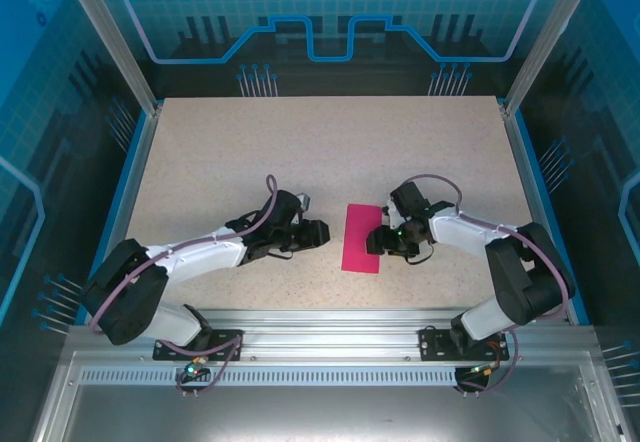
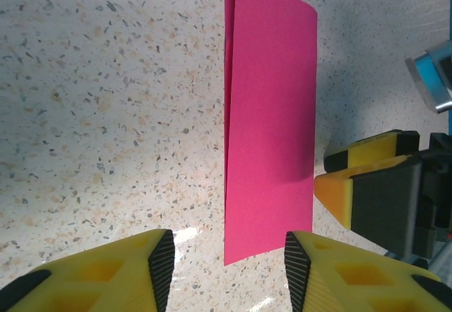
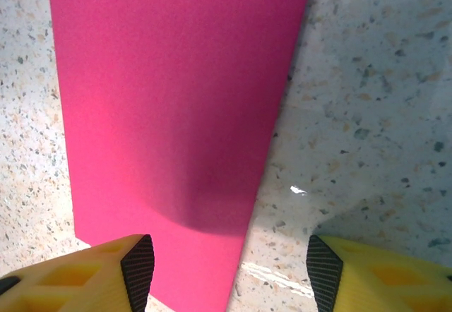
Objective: Fold a paper plane with a square sheet of paper (pick it up from the middle)
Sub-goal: Fold the triangle a second time at the center of the table.
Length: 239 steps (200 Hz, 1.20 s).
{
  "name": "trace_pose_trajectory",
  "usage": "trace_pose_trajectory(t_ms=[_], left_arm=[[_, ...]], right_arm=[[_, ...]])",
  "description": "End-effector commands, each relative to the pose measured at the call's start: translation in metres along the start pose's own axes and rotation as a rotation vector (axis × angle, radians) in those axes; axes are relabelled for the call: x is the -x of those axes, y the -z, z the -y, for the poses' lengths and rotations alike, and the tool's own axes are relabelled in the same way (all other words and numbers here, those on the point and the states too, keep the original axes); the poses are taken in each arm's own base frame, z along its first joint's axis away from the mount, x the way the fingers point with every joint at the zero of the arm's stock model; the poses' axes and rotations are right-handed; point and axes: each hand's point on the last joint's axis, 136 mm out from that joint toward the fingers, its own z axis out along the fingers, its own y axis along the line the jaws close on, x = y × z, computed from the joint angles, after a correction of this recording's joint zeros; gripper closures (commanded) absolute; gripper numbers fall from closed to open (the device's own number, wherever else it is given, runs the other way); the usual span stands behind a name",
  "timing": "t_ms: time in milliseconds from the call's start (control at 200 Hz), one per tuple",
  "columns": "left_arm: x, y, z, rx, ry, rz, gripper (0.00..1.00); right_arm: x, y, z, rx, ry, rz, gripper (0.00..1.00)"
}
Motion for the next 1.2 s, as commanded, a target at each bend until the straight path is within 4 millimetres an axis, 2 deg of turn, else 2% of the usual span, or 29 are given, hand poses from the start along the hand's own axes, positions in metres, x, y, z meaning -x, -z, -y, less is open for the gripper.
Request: trace_pose_trajectory(t_ms=[0, 260, 400, 480, 640, 730, 760, 895, 1120, 1190], left_arm=[[0.001, 0.005, -0.011, 0.029, 0.022, 0.025, 0.5], [0.003, 0.005, -0.014, 0.047, 0.013, 0.025, 0.5], [0.002, 0.005, -0.016, 0.056, 0.009, 0.018, 0.5], [0.001, 0.005, -0.018, 0.058, 0.01, 0.019, 0.5], [-0.001, 0.006, -0.02, 0.063, 0.014, 0.015, 0.5], [-0.001, 0.006, -0.02, 0.066, 0.015, 0.017, 0.49], [0.0, 0.005, -0.021, 0.068, 0.015, 0.016, 0.5], [0.0, 0.004, -0.02, 0.071, 0.01, 0.008, 0.5], [0.003, 0.006, -0.018, 0.07, 0.008, 0.013, 0.49], [0.003, 0.007, -0.017, 0.07, 0.008, 0.016, 0.49]], right_arm=[[0.004, -0.005, -0.012, 0.017, 0.016, -0.001, 0.37], [0.0, -0.016, -0.022, 0.02, 0.033, -0.037, 0.37], [-0.001, -0.018, -0.038, 0.059, 0.062, -0.036, 0.38], [0.002, -0.018, -0.04, 0.032, 0.071, -0.031, 0.4], [0.009, -0.011, -0.034, -0.074, 0.058, -0.001, 0.42], [0.006, -0.01, -0.028, -0.106, 0.051, -0.008, 0.43], [0.016, -0.004, -0.034, -0.105, 0.053, 0.019, 0.43], [0.019, 0.003, -0.034, -0.114, 0.048, 0.049, 0.42], [0.02, -0.001, -0.057, 0.006, 0.103, 0.02, 0.42], [0.016, 0.001, -0.054, -0.016, 0.112, -0.006, 0.41]])
